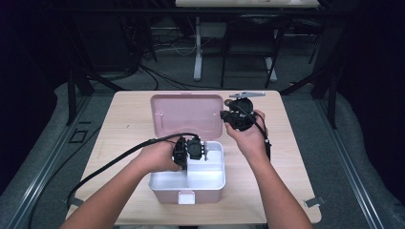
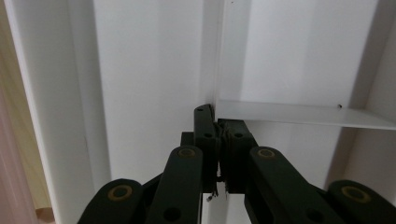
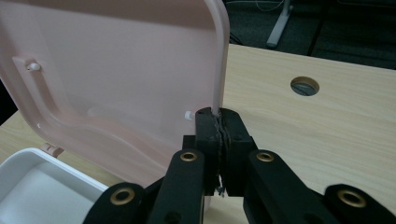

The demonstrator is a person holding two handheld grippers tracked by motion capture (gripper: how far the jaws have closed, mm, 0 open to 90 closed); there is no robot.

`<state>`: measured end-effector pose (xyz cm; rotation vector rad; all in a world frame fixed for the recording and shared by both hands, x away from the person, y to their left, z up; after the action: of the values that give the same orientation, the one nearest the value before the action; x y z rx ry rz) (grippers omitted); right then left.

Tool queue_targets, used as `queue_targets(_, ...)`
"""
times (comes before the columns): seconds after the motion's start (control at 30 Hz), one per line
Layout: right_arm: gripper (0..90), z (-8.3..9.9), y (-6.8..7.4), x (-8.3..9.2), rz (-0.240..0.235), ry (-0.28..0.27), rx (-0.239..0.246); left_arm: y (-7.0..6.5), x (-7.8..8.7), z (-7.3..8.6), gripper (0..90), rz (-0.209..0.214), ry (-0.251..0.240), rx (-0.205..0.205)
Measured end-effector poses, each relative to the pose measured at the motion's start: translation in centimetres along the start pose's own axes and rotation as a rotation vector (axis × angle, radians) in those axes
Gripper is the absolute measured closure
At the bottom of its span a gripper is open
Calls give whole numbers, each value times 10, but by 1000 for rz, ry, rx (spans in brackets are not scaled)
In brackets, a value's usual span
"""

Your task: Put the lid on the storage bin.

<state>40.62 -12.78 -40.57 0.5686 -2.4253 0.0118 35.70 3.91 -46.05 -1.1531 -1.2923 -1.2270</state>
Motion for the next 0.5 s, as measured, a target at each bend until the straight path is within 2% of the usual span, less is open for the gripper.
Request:
queue_targets(0.1, 881, 4, 3, 4, 13, -25, 16, -1, 0, 0, 863, -13, 1, 0)
queue_targets(0.13, 881, 5, 3, 6, -13, -25, 20, -2, 0, 0, 861, -15, 2, 2)
queue_targets(0.17, 881, 6, 4, 7, 25, -34, 23, -2, 0, 0, 859, -17, 1, 7)
queue_targets(0.2, 881, 6, 5, 8, 37, -39, 25, -2, 0, 0, 856, -17, -1, 15)
queue_targets(0.23, 881, 7, 5, 10, 10, -39, 27, -2, 0, 1, 854, -18, -5, 26)
queue_targets(0.3, 882, 9, 5, 11, 3, -61, 26, -1, 1, 1, 849, -21, -11, 35)
queue_targets(0.43, 881, 10, 6, 13, 0, -54, 25, 0, 1, 5, 832, -9, -37, 74)
queue_targets(0.5, 881, 11, 6, 13, 1, -61, 27, 0, 1, 7, 810, -20, -34, 86)
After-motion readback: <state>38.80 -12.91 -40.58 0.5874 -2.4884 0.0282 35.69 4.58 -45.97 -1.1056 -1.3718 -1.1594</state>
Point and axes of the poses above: each handheld gripper's, and its own axes: x roughly backward along the jaws, z roughly out of its underside, y roughly to its left, the point moved 2 cm from there along -x, roughly forward along the jaws, and after that the axes turned 1 degree about x, right-handed, at the moved point
